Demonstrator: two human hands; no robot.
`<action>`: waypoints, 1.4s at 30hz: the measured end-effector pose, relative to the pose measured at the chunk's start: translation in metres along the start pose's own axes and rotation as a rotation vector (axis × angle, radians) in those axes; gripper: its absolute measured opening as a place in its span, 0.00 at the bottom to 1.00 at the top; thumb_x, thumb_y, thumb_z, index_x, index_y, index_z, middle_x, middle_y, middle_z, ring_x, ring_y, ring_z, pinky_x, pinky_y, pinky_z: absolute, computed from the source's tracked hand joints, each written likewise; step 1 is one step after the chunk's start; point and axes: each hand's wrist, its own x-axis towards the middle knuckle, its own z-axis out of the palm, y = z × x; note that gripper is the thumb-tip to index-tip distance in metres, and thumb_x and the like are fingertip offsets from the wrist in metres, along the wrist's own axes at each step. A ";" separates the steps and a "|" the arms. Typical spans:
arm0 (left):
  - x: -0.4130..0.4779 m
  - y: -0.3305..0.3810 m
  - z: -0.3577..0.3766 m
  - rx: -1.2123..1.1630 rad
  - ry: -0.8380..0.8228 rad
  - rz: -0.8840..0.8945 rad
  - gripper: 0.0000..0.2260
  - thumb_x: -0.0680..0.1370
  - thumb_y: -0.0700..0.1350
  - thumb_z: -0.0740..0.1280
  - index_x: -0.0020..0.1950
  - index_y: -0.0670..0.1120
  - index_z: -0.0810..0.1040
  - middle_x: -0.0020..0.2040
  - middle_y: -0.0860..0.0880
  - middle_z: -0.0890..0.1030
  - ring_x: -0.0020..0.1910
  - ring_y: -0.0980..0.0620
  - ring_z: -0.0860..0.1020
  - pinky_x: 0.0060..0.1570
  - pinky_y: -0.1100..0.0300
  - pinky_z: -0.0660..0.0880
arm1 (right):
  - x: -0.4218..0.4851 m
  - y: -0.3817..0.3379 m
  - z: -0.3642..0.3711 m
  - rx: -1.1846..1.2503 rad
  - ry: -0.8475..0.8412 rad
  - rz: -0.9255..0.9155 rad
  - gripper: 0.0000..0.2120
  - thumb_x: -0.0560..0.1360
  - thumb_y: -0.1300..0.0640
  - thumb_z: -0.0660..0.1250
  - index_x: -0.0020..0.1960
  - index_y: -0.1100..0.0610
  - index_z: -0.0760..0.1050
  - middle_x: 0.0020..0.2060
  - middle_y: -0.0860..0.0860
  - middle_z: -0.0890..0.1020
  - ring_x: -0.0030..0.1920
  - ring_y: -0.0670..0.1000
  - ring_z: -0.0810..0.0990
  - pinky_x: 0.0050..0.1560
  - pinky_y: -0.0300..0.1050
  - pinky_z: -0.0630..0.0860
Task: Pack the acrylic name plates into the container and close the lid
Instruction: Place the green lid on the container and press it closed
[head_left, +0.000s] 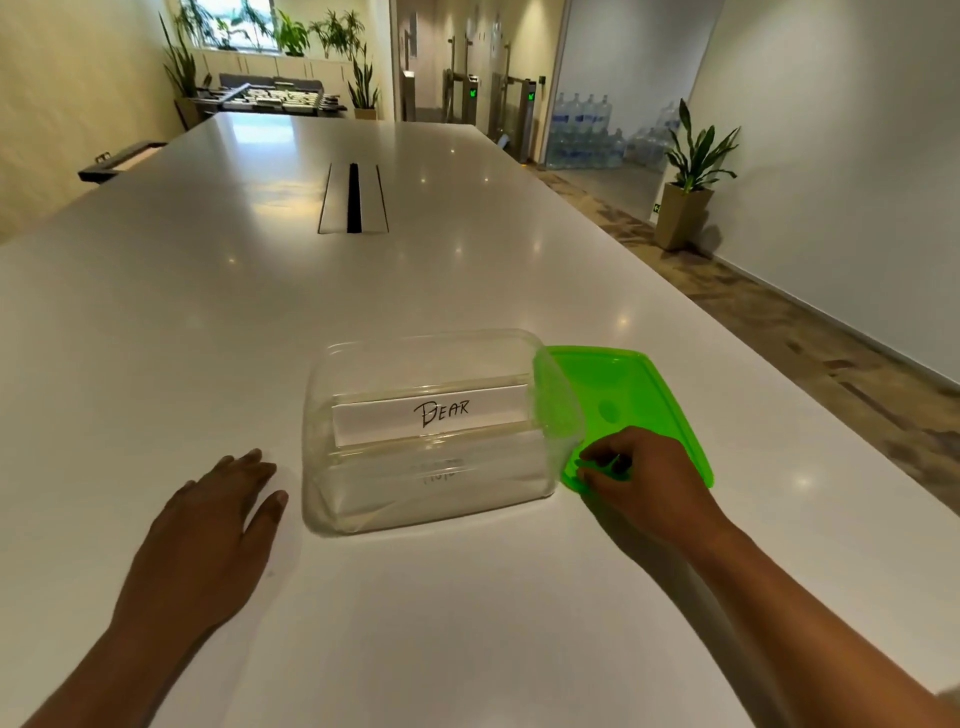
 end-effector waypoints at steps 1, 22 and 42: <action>0.000 0.001 0.000 0.001 0.000 -0.002 0.18 0.79 0.47 0.63 0.68 0.43 0.75 0.71 0.47 0.73 0.72 0.47 0.67 0.70 0.46 0.62 | -0.001 0.000 -0.001 0.008 -0.014 -0.012 0.08 0.67 0.48 0.76 0.44 0.46 0.82 0.40 0.43 0.81 0.39 0.42 0.77 0.39 0.38 0.71; -0.005 0.002 0.002 -0.022 -0.011 -0.009 0.20 0.79 0.49 0.63 0.69 0.43 0.73 0.73 0.46 0.71 0.74 0.47 0.64 0.72 0.48 0.57 | -0.024 -0.004 -0.028 -0.162 0.212 -0.175 0.05 0.69 0.63 0.74 0.44 0.54 0.83 0.43 0.50 0.84 0.46 0.55 0.81 0.46 0.50 0.77; 0.017 0.046 -0.077 -0.502 0.357 0.096 0.17 0.73 0.55 0.67 0.61 0.58 0.76 0.59 0.64 0.76 0.51 0.65 0.77 0.35 0.74 0.73 | -0.012 -0.096 -0.085 0.153 0.492 -0.722 0.07 0.70 0.66 0.73 0.47 0.58 0.83 0.45 0.51 0.83 0.47 0.50 0.81 0.50 0.43 0.76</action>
